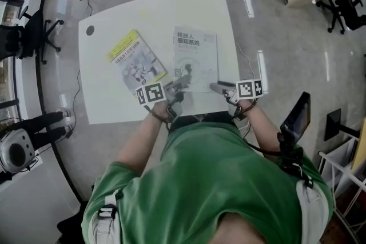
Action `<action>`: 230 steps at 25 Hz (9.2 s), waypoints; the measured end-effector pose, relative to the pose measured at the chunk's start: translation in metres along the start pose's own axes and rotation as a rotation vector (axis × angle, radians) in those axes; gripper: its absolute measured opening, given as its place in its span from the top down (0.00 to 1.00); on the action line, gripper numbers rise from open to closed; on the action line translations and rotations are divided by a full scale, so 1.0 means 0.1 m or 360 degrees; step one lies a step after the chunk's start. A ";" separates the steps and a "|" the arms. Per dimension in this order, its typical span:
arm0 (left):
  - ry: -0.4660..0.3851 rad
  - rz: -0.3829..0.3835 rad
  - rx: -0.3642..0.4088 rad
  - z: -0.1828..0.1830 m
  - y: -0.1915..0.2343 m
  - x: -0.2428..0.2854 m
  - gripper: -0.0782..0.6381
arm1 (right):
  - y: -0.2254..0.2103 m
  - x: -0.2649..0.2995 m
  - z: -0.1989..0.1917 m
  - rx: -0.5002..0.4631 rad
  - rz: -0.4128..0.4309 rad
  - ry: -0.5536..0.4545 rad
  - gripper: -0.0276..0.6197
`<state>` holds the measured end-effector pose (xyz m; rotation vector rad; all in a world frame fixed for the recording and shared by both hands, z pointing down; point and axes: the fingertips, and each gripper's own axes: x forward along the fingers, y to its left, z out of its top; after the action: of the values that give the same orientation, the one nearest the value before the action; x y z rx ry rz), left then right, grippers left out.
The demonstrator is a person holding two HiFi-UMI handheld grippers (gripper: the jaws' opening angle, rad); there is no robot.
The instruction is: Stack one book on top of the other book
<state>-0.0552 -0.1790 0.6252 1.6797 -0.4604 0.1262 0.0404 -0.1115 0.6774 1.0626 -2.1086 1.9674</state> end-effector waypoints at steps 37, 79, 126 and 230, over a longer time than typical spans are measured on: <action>-0.0085 0.0609 0.0976 0.04 0.10 -0.30 0.75 | 0.56 0.15 0.17 -0.1168 -0.0345 -0.0065 0.78; -0.0622 0.1033 0.0929 0.27 0.25 -1.89 0.74 | 1.77 1.16 -0.10 -0.1811 -0.0103 0.0104 0.78; -0.0336 0.1088 0.0768 0.60 0.99 -1.78 0.73 | 1.41 1.85 0.09 -0.1729 -0.0488 0.0357 0.78; -0.0370 0.1480 0.0690 0.69 1.41 -1.98 0.49 | 1.13 2.16 0.24 -0.1425 -0.0527 0.0432 0.59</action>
<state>-0.3006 -0.2143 0.6765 1.7737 -1.4507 0.7572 -0.1722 -0.2327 0.6817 0.8081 -2.1005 0.7897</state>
